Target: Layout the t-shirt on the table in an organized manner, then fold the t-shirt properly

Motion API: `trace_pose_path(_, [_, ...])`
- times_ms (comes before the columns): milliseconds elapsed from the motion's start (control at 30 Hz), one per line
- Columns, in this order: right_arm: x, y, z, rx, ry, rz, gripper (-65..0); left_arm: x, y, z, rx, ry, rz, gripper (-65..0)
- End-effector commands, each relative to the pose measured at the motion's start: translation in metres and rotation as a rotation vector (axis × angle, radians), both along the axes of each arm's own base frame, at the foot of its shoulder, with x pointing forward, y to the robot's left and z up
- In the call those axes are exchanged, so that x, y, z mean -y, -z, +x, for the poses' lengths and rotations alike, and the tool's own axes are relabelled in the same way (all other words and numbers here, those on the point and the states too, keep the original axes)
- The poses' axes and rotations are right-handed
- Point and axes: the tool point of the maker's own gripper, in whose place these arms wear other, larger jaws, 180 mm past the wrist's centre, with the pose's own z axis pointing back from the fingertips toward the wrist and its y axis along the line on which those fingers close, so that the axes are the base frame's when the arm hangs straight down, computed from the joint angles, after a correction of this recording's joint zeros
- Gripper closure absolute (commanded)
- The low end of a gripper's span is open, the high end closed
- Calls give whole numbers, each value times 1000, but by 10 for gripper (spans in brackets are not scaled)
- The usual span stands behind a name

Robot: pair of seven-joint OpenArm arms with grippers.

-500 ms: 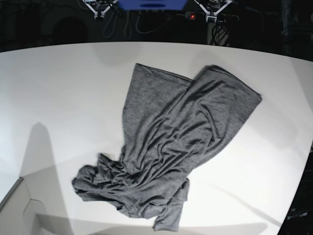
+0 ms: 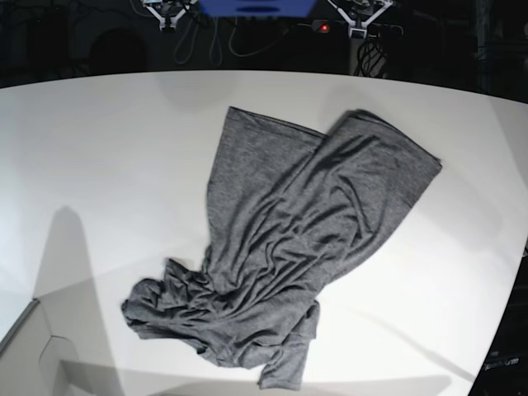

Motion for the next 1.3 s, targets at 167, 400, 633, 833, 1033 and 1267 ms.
trace_pose_path(167, [0,0,-6,-13,4,4,0,-1,0,11,18,5,6,0])
trace_pose_path(400, [0,-1,-7,-15,4,4,0,-1,0,11,18,6,6,0])
trace_pose_path(633, [0,0,-2,1,3,5,0,-6,0,7,15,2,13,0])
trace_pose_path(833, [4,-8,-10,55,-7,-4,0,-23,-2,-8,-4,2,39,0])
trace_pose_path(1033, [19,-31,-25,136,-31,-27,0,-35,-18,-24,63,31,48,0])
trace_pose_path(1267, [44,-80,-38,240,-88,-66,0,-34,-60,-35,191,84,31,0])
